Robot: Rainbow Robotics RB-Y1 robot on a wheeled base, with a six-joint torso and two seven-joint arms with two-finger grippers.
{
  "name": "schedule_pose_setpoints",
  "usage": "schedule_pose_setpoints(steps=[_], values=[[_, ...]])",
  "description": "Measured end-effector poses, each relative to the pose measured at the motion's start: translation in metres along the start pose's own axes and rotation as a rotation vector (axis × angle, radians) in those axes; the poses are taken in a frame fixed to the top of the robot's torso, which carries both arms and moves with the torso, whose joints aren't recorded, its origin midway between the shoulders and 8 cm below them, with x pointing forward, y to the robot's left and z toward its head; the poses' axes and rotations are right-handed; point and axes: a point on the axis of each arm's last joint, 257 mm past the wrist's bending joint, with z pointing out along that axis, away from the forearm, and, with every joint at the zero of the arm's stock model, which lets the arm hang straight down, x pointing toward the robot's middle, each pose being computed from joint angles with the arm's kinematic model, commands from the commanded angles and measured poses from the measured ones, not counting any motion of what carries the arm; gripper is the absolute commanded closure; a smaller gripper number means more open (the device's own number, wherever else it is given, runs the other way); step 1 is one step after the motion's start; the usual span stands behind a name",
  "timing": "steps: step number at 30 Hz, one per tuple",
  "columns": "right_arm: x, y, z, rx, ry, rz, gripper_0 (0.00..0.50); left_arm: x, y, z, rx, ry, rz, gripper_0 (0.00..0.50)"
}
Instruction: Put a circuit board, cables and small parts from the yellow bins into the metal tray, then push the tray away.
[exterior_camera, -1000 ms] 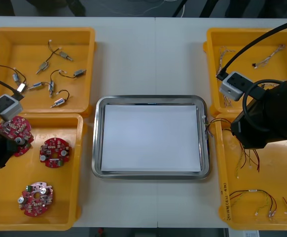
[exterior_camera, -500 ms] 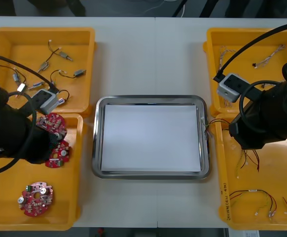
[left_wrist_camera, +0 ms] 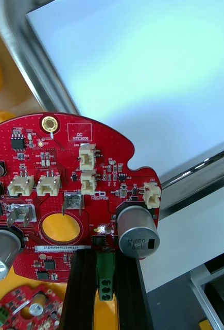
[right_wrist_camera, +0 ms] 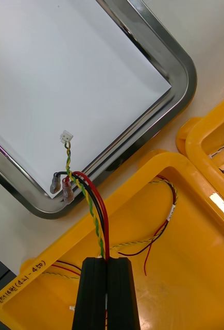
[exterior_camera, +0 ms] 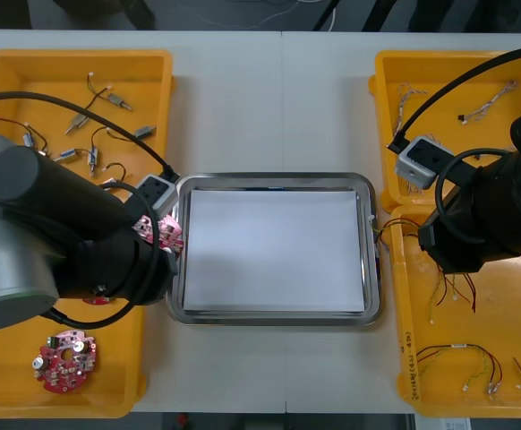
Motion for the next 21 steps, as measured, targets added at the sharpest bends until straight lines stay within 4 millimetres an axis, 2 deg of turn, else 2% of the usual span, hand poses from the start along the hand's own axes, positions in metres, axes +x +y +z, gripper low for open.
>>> schedule_pose_setpoints(steps=[5,9,14,21], values=[[0.0,0.0,0.0,-0.001,0.001,-0.002,0.5,-0.009,-0.022,0.012,0.003,-0.005,0.007,0.5],[0.0,0.0,0.0,0.0,0.001,-0.002,0.5,-0.015,-0.033,0.027,-0.015,0.001,-0.074,0.5],[0.0,0.0,0.0,0.0,0.001,-0.002,0.5,-0.018,-0.045,0.044,-0.029,0.017,-0.168,0.5],[0.0,0.0,0.0,0.0,0.0,-0.003,0.5,-0.017,-0.055,0.065,-0.022,0.027,-0.16,0.5]])
